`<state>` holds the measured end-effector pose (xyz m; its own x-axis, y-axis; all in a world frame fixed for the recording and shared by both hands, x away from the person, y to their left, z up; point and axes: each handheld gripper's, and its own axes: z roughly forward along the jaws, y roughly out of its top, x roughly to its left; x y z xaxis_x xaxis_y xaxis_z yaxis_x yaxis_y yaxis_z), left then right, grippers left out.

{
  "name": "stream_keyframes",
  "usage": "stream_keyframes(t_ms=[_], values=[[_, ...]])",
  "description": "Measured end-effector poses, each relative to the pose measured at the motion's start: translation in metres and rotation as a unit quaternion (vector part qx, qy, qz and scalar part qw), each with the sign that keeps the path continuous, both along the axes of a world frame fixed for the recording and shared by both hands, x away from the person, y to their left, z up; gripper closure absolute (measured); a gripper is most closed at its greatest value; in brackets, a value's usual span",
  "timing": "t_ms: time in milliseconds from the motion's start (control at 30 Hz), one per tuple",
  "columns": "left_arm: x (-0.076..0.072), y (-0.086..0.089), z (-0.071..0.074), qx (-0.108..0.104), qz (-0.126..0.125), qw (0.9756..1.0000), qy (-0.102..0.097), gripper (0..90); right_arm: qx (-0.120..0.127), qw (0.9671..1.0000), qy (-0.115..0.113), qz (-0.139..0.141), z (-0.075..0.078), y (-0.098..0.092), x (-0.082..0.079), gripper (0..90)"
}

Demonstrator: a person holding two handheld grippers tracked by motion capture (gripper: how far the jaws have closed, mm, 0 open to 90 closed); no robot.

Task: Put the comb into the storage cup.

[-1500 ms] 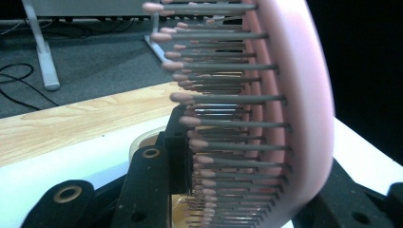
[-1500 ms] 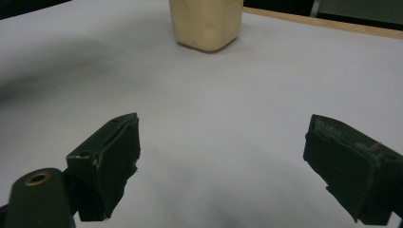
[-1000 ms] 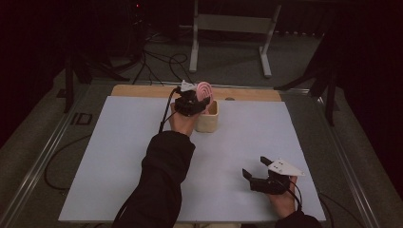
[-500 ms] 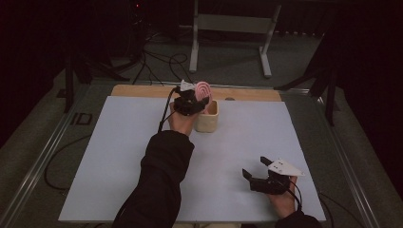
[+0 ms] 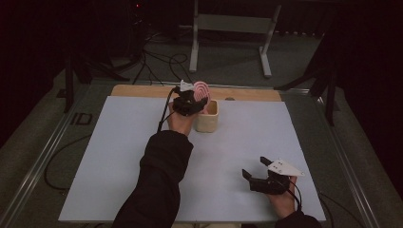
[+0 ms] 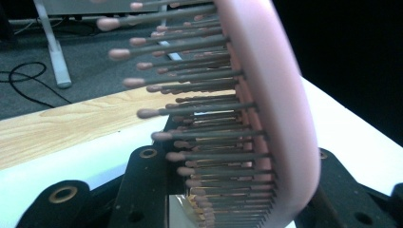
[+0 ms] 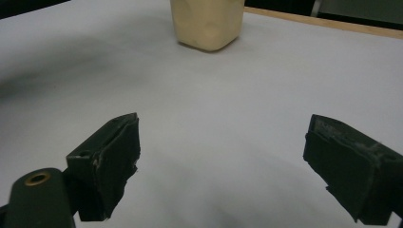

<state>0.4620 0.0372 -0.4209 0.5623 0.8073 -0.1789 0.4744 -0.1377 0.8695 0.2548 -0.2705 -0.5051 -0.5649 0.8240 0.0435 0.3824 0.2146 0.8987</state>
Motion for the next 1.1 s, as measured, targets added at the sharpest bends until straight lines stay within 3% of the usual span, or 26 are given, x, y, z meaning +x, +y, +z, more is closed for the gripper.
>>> stream_keyframes(t_ms=[433,733,1100], values=[[0.0025,0.0004,-0.0028,0.007,0.009,0.9999,0.007,57.0,-0.001,1.0,-0.001,-0.001,-0.0002,-0.0005,0.0003,11.6],[0.0025,0.0003,-0.0042,0.01,0.026,0.9996,0.008,44.6,-0.001,1.0,-0.001,-0.002,-0.0002,-0.0007,0.0004,11.6],[0.0013,0.0013,-0.0079,0.013,0.04,0.9991,0.008,23.2,-0.001,1.0,-0.001,0.0,-0.0001,-0.0004,0.0,11.6]])
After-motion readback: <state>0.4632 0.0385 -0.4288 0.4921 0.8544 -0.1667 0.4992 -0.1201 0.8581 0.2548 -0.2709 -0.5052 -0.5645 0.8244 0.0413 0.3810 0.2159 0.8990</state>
